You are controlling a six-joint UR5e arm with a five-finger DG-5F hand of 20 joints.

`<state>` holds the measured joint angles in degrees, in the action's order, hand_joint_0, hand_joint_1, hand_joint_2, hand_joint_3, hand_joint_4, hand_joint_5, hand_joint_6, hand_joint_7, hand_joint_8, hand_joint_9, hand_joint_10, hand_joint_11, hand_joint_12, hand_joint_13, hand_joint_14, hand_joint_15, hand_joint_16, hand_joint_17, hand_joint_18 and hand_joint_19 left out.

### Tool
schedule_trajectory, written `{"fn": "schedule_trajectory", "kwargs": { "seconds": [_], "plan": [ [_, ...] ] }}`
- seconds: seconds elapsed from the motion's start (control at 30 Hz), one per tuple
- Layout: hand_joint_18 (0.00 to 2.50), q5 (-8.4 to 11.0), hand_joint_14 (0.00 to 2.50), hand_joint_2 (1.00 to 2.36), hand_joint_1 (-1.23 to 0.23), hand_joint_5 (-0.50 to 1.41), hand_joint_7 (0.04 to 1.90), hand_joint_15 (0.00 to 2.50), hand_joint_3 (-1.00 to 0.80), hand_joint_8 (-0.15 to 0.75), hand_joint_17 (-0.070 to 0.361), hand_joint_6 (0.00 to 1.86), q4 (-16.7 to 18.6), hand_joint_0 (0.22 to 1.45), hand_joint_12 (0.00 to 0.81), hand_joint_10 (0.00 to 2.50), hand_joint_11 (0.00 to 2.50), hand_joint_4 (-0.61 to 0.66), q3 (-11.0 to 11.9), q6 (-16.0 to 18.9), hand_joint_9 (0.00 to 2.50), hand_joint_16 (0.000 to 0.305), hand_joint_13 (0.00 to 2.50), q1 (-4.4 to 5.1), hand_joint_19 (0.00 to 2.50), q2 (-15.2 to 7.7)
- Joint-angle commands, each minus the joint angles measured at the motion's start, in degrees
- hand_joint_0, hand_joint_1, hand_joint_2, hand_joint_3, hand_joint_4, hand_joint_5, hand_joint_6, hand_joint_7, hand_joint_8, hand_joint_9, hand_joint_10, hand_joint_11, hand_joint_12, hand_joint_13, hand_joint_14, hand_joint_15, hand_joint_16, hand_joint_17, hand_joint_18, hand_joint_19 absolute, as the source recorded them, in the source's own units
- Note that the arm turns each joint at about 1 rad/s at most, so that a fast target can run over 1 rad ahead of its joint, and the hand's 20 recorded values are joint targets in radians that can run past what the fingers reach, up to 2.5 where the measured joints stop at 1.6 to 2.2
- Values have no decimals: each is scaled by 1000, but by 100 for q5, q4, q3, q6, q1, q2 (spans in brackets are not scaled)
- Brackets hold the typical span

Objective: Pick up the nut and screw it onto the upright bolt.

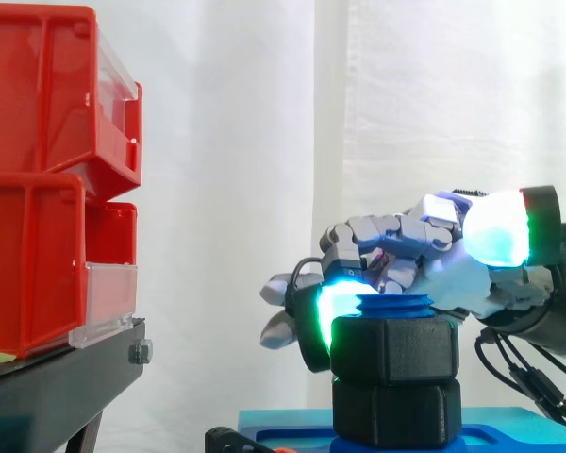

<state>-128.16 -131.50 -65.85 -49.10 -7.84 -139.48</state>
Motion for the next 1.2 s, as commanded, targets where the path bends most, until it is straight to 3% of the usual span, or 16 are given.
{"fn": "schedule_trajectory", "kwargs": {
  "seconds": [0.0,0.1,0.4,0.53,0.77,1.17],
  "plan": [
    [83,-104,0,1000,-208,-98,1059,0,-500,270,82,504,-51,439,325,0,0,249,187,41,854,36,484,-7,0,0],
    [52,-192,0,1000,-208,-124,945,0,-500,263,85,503,-174,434,334,0,0,233,345,59,789,38,450,-7,0,0],
    [0,-175,0,1000,-223,-186,651,0,-500,246,95,501,-192,426,346,0,0,157,345,24,596,42,303,19,0,-9],
    [0,-140,0,1000,-228,-191,609,0,-500,238,96,501,-209,426,347,0,0,144,274,-29,551,43,274,36,0,-9],
    [0,107,0,1000,-229,-198,588,0,-500,232,97,501,-34,424,343,0,0,125,-24,-64,500,43,232,72,0,-9],
    [0,142,0,1000,-216,-197,614,0,-500,236,99,501,-60,421,348,0,0,133,-60,-152,455,44,212,80,0,-35]
  ]
}}
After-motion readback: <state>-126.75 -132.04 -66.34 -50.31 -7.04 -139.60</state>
